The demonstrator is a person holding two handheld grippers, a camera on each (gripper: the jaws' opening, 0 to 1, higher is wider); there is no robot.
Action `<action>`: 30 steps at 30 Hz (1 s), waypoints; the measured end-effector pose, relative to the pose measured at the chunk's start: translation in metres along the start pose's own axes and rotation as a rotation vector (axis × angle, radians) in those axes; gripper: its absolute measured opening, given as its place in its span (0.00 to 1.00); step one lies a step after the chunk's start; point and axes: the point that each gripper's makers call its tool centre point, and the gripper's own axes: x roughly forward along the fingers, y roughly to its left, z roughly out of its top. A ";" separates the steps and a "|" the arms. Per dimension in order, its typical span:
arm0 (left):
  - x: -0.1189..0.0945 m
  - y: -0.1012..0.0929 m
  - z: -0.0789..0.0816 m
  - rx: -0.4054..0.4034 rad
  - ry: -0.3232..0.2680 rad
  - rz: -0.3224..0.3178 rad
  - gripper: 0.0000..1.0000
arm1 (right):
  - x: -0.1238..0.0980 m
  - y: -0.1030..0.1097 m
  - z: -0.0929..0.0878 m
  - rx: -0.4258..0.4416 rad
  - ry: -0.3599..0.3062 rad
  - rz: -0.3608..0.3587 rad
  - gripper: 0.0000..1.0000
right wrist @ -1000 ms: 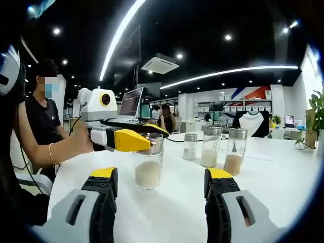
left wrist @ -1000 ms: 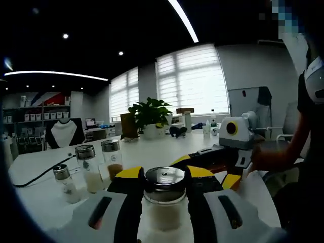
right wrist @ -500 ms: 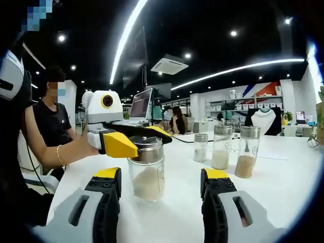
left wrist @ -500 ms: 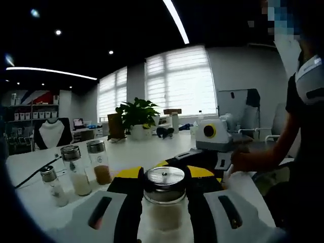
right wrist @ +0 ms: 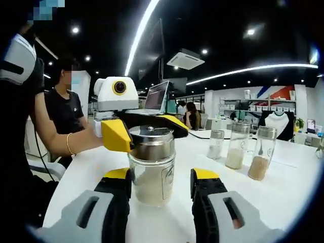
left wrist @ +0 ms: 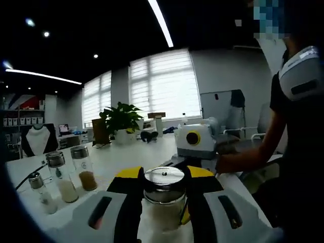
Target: Rotate the seasoning bottle until the label or dispensing opening points toward the visible target arrow and the bottle remains upright within the marked orientation range
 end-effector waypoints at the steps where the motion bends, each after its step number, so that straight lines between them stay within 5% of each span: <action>1: 0.000 -0.001 0.000 -0.001 -0.001 -0.004 0.34 | 0.000 0.001 0.000 -0.004 0.002 0.002 0.44; 9: -0.002 -0.010 0.001 -0.005 -0.012 -0.054 0.34 | 0.004 0.021 0.003 -0.051 -0.010 0.068 0.32; 21: 0.000 -0.008 0.004 0.009 0.007 -0.019 0.34 | 0.007 0.020 0.006 0.008 -0.025 -0.012 0.31; 30: -0.008 0.015 -0.004 -0.032 0.071 0.088 0.34 | 0.009 0.005 0.000 -0.010 0.007 -0.135 0.31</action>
